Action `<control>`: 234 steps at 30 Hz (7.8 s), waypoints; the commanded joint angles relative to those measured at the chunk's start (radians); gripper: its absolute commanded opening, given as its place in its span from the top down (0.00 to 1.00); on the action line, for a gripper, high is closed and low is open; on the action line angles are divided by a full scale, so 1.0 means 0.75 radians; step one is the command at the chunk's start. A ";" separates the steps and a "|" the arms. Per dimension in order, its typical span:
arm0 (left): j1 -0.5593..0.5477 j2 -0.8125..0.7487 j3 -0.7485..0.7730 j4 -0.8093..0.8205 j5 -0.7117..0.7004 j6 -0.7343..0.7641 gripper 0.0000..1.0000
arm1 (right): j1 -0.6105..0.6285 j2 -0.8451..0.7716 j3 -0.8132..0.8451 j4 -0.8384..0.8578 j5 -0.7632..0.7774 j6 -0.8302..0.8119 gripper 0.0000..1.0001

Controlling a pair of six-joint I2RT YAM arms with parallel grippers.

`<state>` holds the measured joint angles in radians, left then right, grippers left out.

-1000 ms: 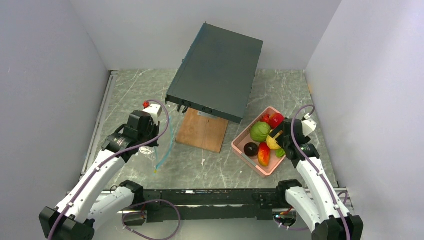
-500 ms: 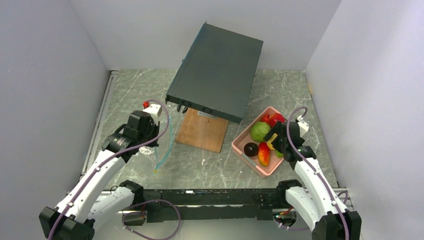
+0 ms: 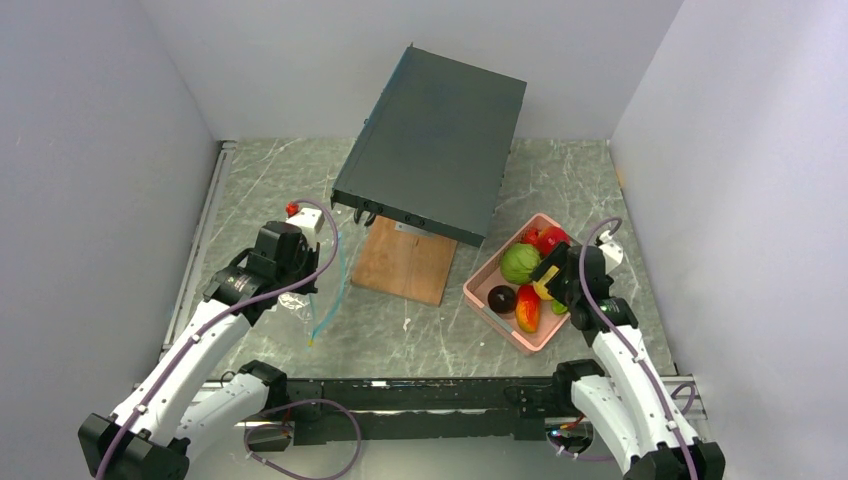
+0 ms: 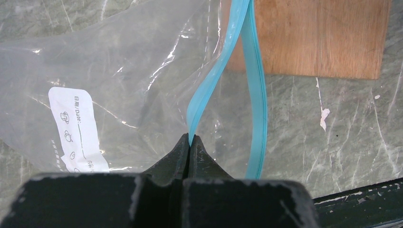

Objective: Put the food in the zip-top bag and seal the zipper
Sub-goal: Pick up the fake fruit from the bin, then place the fake fruit in the zipper food storage bag, then pick up the fake fruit from the bin.

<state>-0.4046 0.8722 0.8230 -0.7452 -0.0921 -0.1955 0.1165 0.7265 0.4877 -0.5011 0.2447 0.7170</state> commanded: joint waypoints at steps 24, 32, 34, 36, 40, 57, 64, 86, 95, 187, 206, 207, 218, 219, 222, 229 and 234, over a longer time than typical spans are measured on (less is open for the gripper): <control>0.002 -0.041 -0.001 0.044 0.023 0.019 1.00 | -0.003 0.104 -0.033 0.114 0.089 0.060 0.30; 0.003 -0.042 -0.001 0.041 0.023 0.019 1.00 | -0.004 0.004 0.028 0.045 0.009 0.037 0.68; 0.002 -0.051 -0.002 0.044 0.022 0.019 1.00 | -0.004 -0.025 0.047 0.041 -0.069 0.013 0.74; 0.001 -0.051 0.000 0.040 0.024 0.019 1.00 | -0.003 -0.053 0.063 0.027 -0.158 0.003 0.76; 0.001 -0.052 -0.001 0.041 0.027 0.019 1.00 | -0.004 -0.110 0.103 -0.017 -0.378 -0.012 0.87; -0.001 -0.054 -0.003 0.040 0.031 0.017 1.00 | 0.638 -0.444 -0.148 0.377 -0.807 0.007 1.00; -0.001 -0.061 -0.005 0.039 0.019 0.015 1.00 | 1.441 -0.129 -0.003 0.593 -0.086 -0.139 1.00; -0.070 -0.320 -0.080 0.091 0.262 -0.060 1.00 | 1.800 0.905 0.618 1.240 0.699 -0.201 1.00; -0.070 -0.350 -0.066 0.052 0.130 -0.080 1.00 | 1.770 1.127 0.744 1.156 0.979 0.274 1.00; -0.072 -0.395 -0.067 0.024 0.018 -0.110 1.00 | 1.591 -0.180 0.023 -0.107 0.912 0.484 0.10; -0.071 -0.396 -0.066 0.020 0.009 -0.114 1.00 | 0.499 0.101 0.043 0.069 -0.053 0.149 0.20; -0.070 -0.396 -0.067 0.020 0.008 -0.115 1.00 | 0.498 0.113 0.041 0.066 -0.095 0.157 0.21; -0.071 -0.380 -0.067 0.022 0.021 -0.112 1.00 | 0.499 0.177 -0.037 0.135 -0.110 0.193 0.19; -0.071 -0.380 -0.067 0.022 0.021 -0.112 1.00 | 0.498 0.218 -0.031 0.143 -0.113 0.193 0.18; -0.072 -0.387 -0.067 0.022 0.016 -0.113 1.00 | 0.498 0.318 -0.012 0.147 -0.119 0.226 0.18; -0.072 -0.384 -0.068 0.022 0.017 -0.112 1.00 | 0.498 0.370 -0.012 0.135 -0.060 0.269 0.20; -0.069 -0.377 -0.068 0.025 0.023 -0.108 1.00 | 0.499 0.272 -0.038 0.148 -0.016 0.264 0.46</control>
<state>-0.4545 0.5854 0.7589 -0.7525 -0.0765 -0.2752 0.4931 0.9905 0.4633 -0.4171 0.1890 0.9039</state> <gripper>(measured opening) 0.012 0.652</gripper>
